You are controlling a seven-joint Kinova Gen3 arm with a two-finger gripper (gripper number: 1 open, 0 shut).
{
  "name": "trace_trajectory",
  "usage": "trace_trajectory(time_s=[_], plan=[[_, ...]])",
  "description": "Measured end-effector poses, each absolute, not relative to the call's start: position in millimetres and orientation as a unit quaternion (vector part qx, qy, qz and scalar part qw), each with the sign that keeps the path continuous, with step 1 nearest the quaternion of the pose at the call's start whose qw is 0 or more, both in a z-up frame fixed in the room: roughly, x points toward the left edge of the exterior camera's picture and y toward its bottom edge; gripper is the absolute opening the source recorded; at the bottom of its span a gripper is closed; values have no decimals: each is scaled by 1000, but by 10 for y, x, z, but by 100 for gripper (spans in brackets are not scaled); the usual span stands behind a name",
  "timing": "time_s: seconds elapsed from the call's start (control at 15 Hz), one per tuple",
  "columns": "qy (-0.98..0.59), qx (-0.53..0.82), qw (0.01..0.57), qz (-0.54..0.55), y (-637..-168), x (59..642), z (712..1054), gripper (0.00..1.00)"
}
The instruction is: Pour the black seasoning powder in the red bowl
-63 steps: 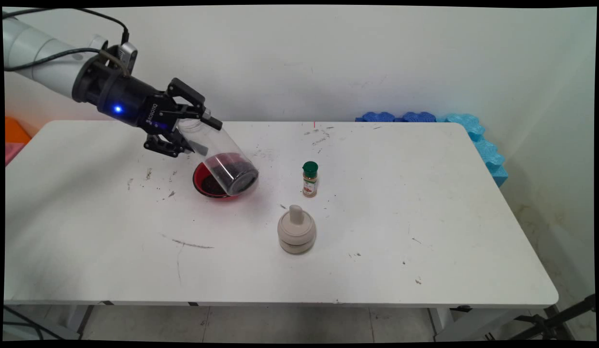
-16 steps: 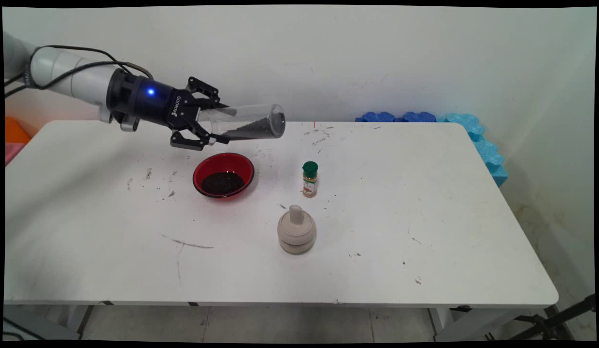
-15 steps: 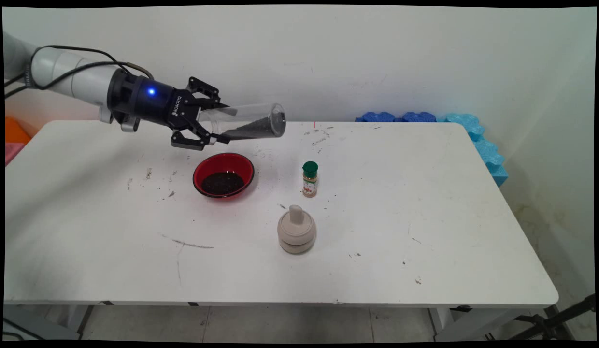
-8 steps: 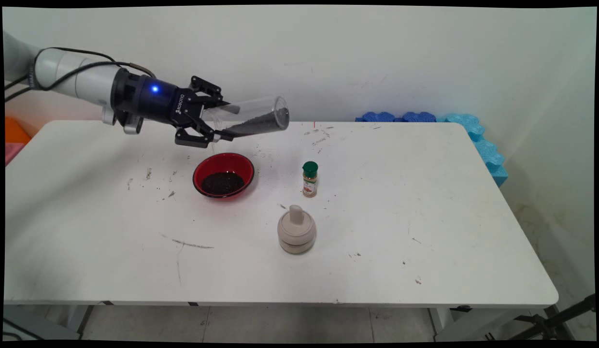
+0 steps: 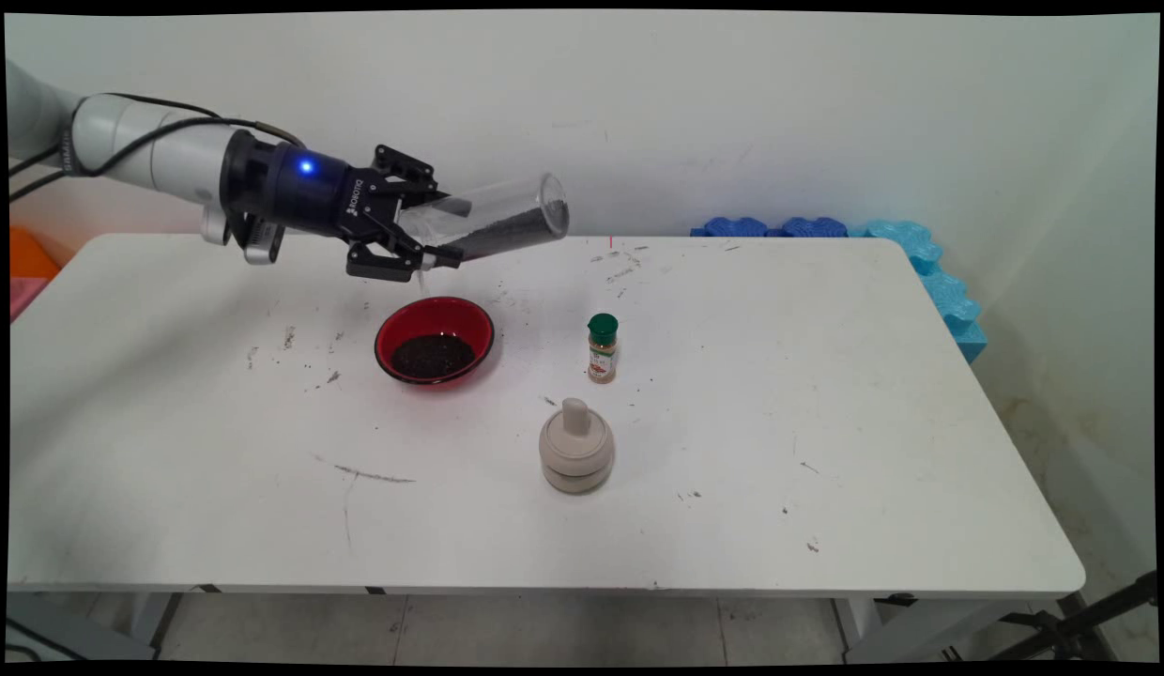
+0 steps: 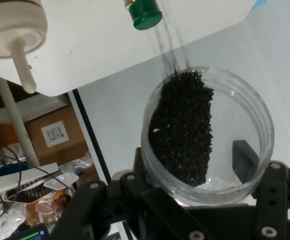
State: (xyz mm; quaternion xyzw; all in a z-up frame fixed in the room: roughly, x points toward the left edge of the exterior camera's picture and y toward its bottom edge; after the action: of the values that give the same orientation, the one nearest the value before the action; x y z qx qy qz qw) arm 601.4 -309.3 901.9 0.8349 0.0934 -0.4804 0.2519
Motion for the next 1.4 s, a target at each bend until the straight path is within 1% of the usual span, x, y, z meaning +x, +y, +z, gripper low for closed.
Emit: trace_trajectory(time_s=[1.4], plan=[[121,824,267,-484,-3040,6061,9216,0]])
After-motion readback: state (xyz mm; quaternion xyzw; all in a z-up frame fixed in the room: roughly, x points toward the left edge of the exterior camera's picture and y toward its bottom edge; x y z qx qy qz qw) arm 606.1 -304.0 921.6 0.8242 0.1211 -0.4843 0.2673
